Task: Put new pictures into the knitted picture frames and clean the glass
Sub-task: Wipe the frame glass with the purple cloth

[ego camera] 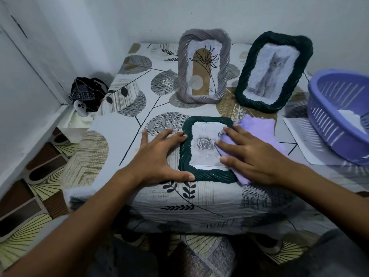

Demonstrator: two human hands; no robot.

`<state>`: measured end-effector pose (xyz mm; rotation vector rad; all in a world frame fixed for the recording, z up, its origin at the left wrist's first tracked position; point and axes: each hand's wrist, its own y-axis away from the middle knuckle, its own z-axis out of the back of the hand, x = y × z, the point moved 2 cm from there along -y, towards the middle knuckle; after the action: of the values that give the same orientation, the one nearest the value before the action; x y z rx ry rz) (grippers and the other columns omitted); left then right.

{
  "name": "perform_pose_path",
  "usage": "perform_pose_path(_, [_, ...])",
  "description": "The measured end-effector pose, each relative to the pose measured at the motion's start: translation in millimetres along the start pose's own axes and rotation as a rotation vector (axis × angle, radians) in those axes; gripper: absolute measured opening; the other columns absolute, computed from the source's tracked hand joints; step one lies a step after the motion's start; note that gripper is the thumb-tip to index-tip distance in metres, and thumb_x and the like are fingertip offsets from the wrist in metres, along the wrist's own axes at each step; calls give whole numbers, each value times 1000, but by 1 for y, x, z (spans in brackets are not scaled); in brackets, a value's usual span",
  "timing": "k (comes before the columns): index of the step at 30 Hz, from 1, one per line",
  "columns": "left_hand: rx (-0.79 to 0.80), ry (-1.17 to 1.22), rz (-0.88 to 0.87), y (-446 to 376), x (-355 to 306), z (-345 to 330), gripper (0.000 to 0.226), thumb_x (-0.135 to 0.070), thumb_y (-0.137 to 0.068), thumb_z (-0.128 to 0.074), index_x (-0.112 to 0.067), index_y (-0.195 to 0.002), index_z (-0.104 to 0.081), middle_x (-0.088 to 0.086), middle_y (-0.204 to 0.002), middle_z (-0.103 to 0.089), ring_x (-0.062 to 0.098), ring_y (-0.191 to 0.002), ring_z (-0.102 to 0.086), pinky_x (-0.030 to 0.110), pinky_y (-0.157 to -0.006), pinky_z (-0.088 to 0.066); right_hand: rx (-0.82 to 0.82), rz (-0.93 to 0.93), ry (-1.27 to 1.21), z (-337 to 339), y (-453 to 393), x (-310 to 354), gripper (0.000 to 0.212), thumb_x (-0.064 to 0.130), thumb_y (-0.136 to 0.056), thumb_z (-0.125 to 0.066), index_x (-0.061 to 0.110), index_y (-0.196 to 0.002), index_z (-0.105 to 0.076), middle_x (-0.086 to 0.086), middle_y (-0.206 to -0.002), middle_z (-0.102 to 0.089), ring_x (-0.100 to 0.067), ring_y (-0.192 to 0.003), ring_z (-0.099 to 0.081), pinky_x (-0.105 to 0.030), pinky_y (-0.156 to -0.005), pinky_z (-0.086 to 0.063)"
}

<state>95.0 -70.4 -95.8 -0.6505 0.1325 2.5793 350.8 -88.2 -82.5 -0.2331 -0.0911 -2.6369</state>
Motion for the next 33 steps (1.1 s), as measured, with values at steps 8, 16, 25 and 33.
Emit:
perform_pose_path(8, [-4, -6, 7, 0, -1, 0, 117, -90, -45, -53, -36, -146, -31, -21, -154, -24, -5, -143, -3, 51, -114, 17, 111, 161, 14, 0, 12, 22, 78, 78, -83, 0, 40, -148, -20, 5, -159, -2, -12, -147, 10, -32, -120, 3])
perform_pose_path(16, [5, -8, 15, 0, -2, 0, 117, -90, -45, -51, -36, -146, -30, -19, -155, -22, -2, -144, -2, 53, -114, 18, 84, -29, 39, -2, -17, 14, 100, 84, -68, 16, 35, -151, -11, -3, -160, 2, -20, -146, 16, -35, -117, 7])
perform_pose_path(25, [-13, 9, 10, -1, 0, 0, 116, -88, -45, -55, -35, -146, -32, -22, -153, -24, -5, -143, -3, 52, -114, 18, 166, 150, -1, 9, -3, 12, 82, 80, -78, 6, 42, -147, -18, 9, -158, 0, -11, -146, 11, -34, -120, 1])
perform_pose_path(33, [-14, 0, 5, -1, -1, -1, 117, -90, -46, -53, -36, -147, -30, -21, -155, -22, -4, -143, -3, 54, -114, 16, 92, -2, 79, 2, -46, 13, 105, 84, -67, 17, 31, -151, -15, -10, -160, -6, -25, -147, 8, -41, -117, 5])
